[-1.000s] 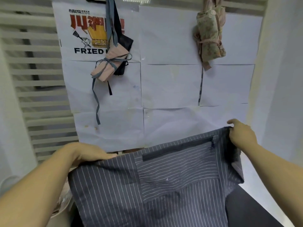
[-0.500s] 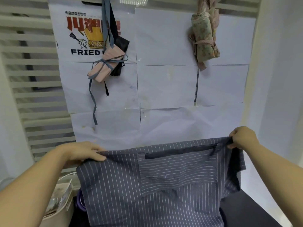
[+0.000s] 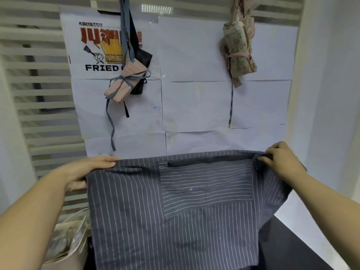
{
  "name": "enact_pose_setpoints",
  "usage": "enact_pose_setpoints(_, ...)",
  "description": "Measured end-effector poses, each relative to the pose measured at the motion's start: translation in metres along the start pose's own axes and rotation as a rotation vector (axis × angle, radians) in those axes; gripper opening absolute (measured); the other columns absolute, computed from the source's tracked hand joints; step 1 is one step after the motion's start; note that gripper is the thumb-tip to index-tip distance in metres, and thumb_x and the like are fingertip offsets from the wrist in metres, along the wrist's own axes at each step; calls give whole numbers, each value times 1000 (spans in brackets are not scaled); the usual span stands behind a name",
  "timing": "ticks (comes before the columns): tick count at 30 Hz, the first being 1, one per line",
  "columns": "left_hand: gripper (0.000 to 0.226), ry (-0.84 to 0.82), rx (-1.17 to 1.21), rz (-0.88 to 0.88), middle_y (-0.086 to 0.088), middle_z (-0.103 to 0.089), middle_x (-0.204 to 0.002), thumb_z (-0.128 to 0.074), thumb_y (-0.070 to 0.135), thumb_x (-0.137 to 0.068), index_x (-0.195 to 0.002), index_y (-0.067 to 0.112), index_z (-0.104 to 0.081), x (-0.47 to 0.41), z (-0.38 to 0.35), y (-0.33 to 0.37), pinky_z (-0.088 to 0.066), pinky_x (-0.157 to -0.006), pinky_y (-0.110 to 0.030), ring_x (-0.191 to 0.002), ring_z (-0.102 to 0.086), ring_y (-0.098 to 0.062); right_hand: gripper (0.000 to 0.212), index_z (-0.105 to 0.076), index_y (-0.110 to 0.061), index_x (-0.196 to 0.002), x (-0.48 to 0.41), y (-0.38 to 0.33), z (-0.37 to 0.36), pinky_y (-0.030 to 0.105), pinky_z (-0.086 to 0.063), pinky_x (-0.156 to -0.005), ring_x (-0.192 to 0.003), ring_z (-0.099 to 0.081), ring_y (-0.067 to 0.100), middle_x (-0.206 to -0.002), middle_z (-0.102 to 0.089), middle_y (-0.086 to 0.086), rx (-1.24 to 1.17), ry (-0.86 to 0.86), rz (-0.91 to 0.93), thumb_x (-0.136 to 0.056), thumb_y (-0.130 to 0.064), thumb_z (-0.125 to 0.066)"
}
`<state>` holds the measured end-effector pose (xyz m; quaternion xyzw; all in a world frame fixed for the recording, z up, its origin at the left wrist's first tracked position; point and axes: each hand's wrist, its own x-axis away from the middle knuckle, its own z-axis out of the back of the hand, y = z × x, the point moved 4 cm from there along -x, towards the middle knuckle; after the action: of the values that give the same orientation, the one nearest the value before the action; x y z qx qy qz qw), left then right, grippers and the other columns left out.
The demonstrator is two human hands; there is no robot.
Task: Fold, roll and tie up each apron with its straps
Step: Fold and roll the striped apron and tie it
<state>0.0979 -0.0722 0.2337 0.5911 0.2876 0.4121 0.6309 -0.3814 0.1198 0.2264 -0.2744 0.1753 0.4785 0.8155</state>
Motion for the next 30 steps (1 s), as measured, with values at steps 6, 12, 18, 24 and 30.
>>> enact_pose_setpoints(6,91,-142,-288,154,-23,-69,-106,-95,51,-14,-90,6,-75,6,-10,10,-60,-74,-38,-85,-70,-28,41,-58,-2,-68,-12,-16,19,31,-35,-79,-98,-50,34,-89,-57,18,-33,-35,-70,-96,-20,-34)
enact_pose_setpoints(12,44,-163,-1068,105,8,-64,-94,-80,62,-60,-86,29,-65,0,-34,14,-45,-78,-23,-87,-59,-9,50,-68,-3,-67,-16,-23,27,41,-39,-90,-101,-50,39,-91,-65,17,89,181,-53,-93,-24,-30)
enact_pose_setpoints(18,11,-61,-1106,-175,7,-62,-86,-64,30,-90,-81,25,-62,-15,-40,14,-41,-76,-22,-81,-56,-10,29,-61,3,-90,-20,-14,34,41,-44,-69,-75,-50,37,-78,-61,23,-207,274,-58,-92,-6,-33)
enact_pose_setpoints(24,18,254,-656,-283,-11,-59,-87,-57,8,-90,-72,6,-56,-25,-27,26,-33,-68,-28,-81,-52,-22,38,-61,-17,-91,2,-14,47,33,-37,-63,-74,-56,34,-83,-66,8,21,313,125,-83,-41,-33)
enact_pose_setpoints(30,12,643,-726,-443,-9,-57,-79,-48,11,-95,-84,8,-51,-42,-17,26,-33,-59,-33,-74,-50,-23,54,-64,-18,-102,13,-24,33,27,-37,-51,-51,-51,28,-78,-59,3,225,272,538,-84,-61,-38)
